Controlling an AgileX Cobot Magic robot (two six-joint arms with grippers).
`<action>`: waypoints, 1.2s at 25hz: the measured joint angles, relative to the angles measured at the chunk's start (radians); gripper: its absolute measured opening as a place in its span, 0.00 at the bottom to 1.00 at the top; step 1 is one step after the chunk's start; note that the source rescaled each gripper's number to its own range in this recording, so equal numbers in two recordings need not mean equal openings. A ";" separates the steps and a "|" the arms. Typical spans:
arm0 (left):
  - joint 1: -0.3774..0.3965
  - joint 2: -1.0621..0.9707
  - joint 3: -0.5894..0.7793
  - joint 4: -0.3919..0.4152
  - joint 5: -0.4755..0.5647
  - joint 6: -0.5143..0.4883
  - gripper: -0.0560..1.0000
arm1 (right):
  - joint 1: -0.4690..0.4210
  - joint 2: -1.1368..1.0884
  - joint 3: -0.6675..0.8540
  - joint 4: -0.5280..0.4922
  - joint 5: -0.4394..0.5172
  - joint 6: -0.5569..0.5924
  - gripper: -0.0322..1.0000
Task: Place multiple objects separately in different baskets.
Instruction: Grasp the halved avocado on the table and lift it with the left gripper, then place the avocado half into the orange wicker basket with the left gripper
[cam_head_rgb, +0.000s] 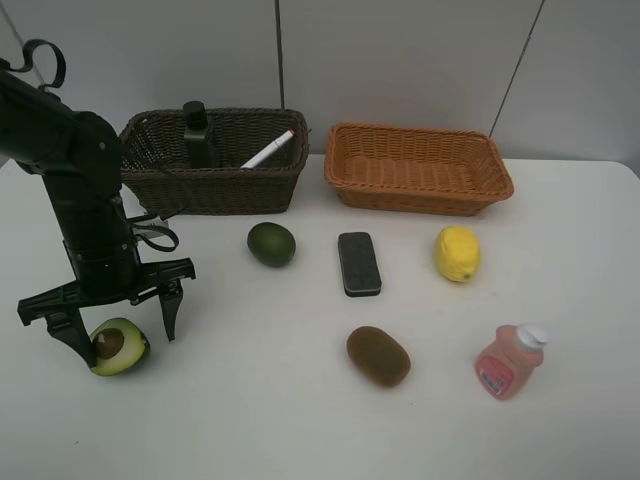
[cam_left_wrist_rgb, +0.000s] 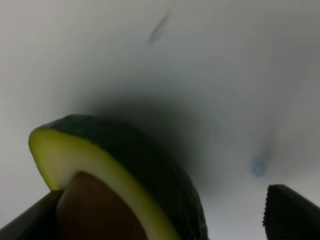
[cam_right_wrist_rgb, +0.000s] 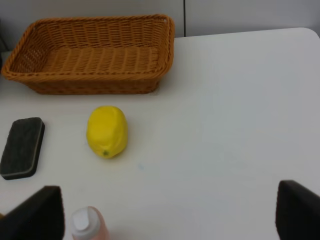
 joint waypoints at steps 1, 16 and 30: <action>0.000 0.007 0.000 0.001 0.000 0.000 1.00 | 0.000 0.000 0.000 0.000 0.000 0.000 1.00; 0.004 0.044 -0.001 0.038 0.044 0.001 0.74 | 0.000 0.000 0.000 0.000 0.000 0.000 1.00; 0.005 -0.005 -0.099 -0.037 0.167 0.142 0.69 | 0.000 0.000 0.000 0.000 0.000 0.000 1.00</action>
